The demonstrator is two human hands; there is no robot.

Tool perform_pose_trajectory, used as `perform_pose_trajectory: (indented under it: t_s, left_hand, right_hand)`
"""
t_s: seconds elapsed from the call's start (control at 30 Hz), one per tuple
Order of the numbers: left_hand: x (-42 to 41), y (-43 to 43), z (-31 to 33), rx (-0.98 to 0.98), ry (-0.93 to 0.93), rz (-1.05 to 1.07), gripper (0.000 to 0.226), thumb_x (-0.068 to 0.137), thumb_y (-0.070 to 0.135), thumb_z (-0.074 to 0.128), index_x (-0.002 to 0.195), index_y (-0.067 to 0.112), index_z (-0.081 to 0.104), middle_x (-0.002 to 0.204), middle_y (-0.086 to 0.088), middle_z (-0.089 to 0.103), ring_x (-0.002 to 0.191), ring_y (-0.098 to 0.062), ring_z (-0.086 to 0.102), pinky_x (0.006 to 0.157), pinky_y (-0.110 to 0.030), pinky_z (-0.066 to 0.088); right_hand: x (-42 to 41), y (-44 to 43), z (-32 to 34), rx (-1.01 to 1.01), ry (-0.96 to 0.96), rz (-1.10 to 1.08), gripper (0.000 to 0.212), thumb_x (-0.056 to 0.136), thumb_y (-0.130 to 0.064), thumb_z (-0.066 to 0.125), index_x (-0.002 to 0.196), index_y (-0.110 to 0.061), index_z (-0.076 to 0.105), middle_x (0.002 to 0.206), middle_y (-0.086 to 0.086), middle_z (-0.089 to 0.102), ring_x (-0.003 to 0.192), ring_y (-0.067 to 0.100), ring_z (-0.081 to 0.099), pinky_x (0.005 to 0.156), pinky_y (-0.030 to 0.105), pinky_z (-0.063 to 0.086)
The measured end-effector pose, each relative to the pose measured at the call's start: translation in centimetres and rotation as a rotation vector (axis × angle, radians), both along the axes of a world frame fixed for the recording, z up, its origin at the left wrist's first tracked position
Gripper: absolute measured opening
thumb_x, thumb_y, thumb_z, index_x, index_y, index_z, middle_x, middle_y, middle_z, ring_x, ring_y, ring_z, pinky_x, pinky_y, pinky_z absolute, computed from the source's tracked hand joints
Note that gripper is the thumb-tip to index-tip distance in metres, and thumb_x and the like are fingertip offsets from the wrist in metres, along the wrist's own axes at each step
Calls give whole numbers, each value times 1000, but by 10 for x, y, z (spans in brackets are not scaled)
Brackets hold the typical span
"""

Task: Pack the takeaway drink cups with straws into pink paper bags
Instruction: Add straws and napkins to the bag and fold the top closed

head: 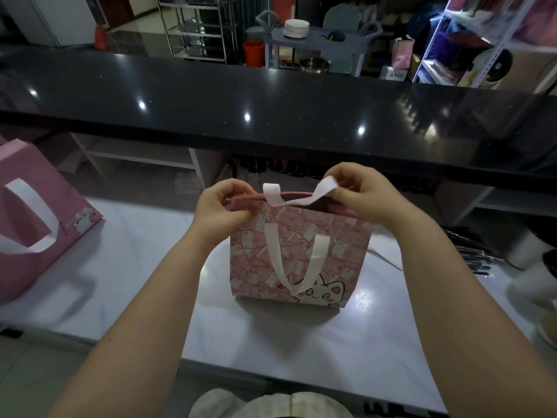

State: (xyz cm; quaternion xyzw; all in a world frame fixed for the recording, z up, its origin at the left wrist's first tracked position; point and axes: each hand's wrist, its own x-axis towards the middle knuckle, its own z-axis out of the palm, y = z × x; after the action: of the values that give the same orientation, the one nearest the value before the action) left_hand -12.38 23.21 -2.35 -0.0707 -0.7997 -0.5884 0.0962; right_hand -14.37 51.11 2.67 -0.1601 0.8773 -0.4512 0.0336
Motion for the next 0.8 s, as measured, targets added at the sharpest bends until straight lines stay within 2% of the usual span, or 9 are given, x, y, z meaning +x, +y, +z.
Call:
perform_pose_trajectory:
  t_s: [0.07, 0.17, 0.33, 0.43, 0.57, 0.63, 0.67, 0.73, 0.8]
  left_hand:
    - [2, 0, -2, 2, 5, 11, 31, 74, -1, 79, 82, 27, 72, 85, 16, 69, 86, -2, 64, 68, -18, 55]
    - [3, -1, -5, -17, 3, 35, 32, 74, -6, 76, 80, 25, 72, 84, 16, 69, 90, -2, 63, 72, -19, 56]
    - [3, 1, -5, -35, 21, 45, 28, 75, -6, 75, 80, 22, 72, 90, 8, 69, 89, 2, 62, 72, -16, 54]
    - [4, 1, -6, -34, 53, 45, 30, 75, -8, 74, 79, 21, 72, 93, 1, 69, 87, 3, 63, 71, -12, 52]
    - [3, 3, -12, -31, 55, 82, 32, 76, -6, 74, 80, 25, 72, 92, 5, 69, 90, 0, 63, 70, -9, 50]
    - [3, 3, -14, -13, 62, 86, 33, 76, -6, 74, 81, 26, 72, 90, 9, 69, 88, 3, 63, 69, -9, 50]
    - [3, 3, -15, -8, 64, 85, 34, 75, -6, 75, 81, 27, 72, 89, 10, 69, 87, 2, 63, 70, -10, 51]
    - [4, 2, -18, 8, 58, 84, 35, 75, -5, 76, 80, 30, 73, 87, 12, 70, 86, -1, 64, 73, -13, 53]
    - [4, 2, -19, 35, 51, 89, 35, 75, -4, 76, 80, 30, 73, 85, 13, 71, 86, -3, 66, 74, -15, 54]
  right_hand:
    - [-5, -1, 7, -100, -82, -28, 7, 93, -33, 62, 90, -35, 68, 91, -8, 73, 88, 13, 70, 77, 35, 59]
    - [-17, -2, 13, -194, -155, -71, 28, 95, -46, 55, 84, -25, 71, 89, 0, 75, 87, 24, 72, 80, 39, 59]
    - [-37, 1, 0, -288, -170, -271, 15, 90, -34, 66, 91, -19, 69, 83, 4, 74, 73, 21, 70, 75, 38, 57]
    - [-24, 19, -15, -440, -143, -316, 14, 85, -23, 73, 98, -20, 67, 93, 4, 75, 85, 20, 72, 74, 30, 56]
    - [24, 40, -42, -734, -33, -346, 10, 80, -20, 75, 82, -25, 67, 108, 5, 71, 100, 22, 67, 90, 42, 52]
    - [47, 42, -61, -760, -62, -292, 9, 75, -22, 76, 79, -25, 68, 122, 4, 65, 115, 26, 60, 101, 49, 46]
    - [55, 40, -68, -718, -93, -266, 12, 72, -28, 78, 80, -26, 70, 131, 3, 61, 122, 27, 56, 103, 50, 44]
    - [65, 36, -76, -650, -140, -229, 43, 60, -51, 84, 89, -22, 71, 142, -2, 52, 131, 24, 49, 103, 48, 44]
    - [66, 37, -76, -723, -151, -171, 61, 55, -61, 84, 98, -19, 70, 148, -6, 45, 136, 20, 43, 106, 44, 41]
